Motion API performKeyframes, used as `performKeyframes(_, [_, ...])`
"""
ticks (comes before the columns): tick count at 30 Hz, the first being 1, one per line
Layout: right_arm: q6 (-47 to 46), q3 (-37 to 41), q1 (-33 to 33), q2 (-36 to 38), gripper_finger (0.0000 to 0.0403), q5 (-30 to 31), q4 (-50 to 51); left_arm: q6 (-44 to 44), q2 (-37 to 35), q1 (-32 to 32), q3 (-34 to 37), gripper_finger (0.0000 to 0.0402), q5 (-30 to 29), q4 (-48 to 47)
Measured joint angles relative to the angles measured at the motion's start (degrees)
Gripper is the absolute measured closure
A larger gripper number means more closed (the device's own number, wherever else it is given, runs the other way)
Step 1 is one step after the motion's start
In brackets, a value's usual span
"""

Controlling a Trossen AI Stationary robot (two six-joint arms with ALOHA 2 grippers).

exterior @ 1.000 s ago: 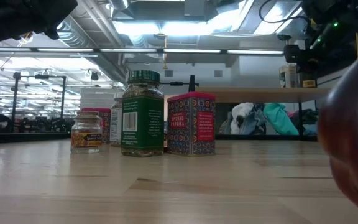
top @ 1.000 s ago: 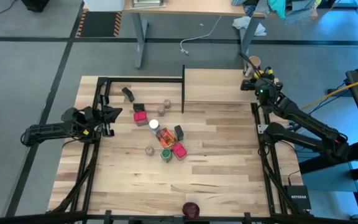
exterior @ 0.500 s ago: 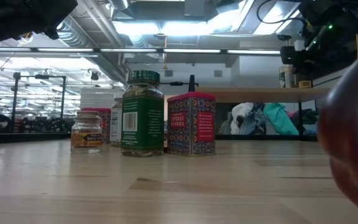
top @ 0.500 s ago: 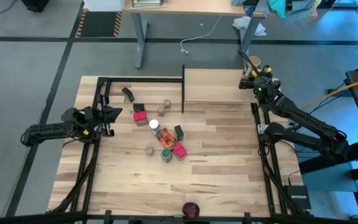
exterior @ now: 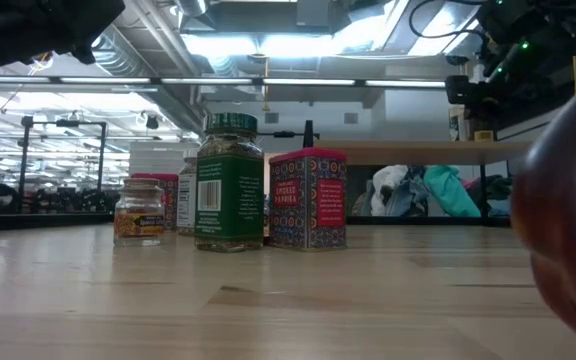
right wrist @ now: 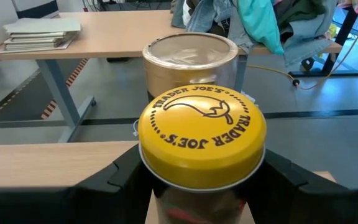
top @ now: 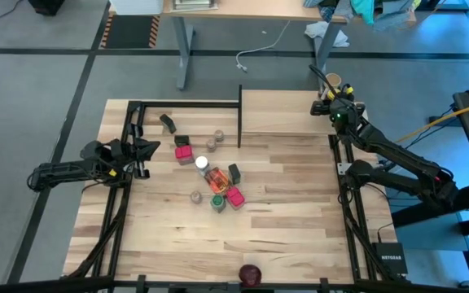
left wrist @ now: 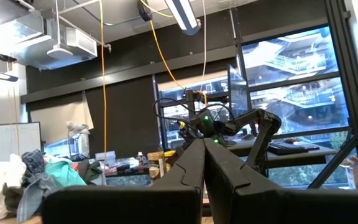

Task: Shelf spices
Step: Put the yellow seasoning bottle on the shelf

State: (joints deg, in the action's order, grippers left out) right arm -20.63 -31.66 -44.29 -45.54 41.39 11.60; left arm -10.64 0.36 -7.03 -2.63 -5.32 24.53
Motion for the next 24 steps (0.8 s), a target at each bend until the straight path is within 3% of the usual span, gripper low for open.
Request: performKeyframes(24, [3.1,0.1,0.0,-0.1,0.0194,1.7,-1.8,-1.1,0.0,0.0,0.0,0.0402,0.0,0.0])
